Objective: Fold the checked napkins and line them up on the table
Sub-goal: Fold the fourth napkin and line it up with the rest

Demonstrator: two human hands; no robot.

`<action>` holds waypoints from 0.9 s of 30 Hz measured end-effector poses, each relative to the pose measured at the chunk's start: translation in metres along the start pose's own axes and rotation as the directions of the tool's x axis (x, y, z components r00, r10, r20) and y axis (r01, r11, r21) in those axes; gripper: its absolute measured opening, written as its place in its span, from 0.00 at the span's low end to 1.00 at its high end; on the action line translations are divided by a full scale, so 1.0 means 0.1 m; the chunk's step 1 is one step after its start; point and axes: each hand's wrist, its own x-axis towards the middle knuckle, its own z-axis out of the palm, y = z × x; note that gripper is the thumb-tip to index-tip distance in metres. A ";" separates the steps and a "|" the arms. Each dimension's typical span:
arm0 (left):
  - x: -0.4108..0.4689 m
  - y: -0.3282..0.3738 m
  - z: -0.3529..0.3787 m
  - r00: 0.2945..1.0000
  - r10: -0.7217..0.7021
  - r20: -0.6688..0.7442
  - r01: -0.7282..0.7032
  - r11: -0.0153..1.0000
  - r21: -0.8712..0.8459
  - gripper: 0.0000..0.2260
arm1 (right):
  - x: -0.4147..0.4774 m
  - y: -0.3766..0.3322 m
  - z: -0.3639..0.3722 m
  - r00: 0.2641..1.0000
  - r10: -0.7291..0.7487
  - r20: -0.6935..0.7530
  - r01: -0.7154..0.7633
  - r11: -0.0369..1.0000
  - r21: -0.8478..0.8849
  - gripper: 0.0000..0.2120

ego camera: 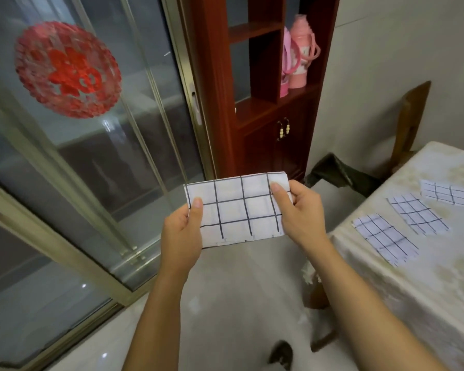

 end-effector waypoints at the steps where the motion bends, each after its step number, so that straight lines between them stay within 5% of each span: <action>1: 0.19 0.00 0.06 1.000 -0.009 0.003 0.009 1.000 0.004 0.42 | 0.18 0.06 0.04 1.000 0.003 -0.010 -0.003 1.000 0.003 0.11; 6: 1.14 0.18 0.39 0.999 -0.035 0.039 0.036 0.999 -0.028 0.16 | 1.14 0.30 0.22 0.999 0.011 -0.034 -0.010 1.000 0.029 0.08; 15: 2.71 0.16 1.31 0.982 -0.021 0.190 0.036 0.997 -0.073 0.14 | 2.64 0.69 -0.01 0.983 0.169 -0.066 -0.166 0.985 0.053 0.12; 27: 4.86 0.17 3.00 0.769 0.127 0.626 -0.114 0.992 -0.061 0.14 | 4.22 1.42 -0.53 0.821 0.107 -0.561 -0.230 0.961 -0.153 0.10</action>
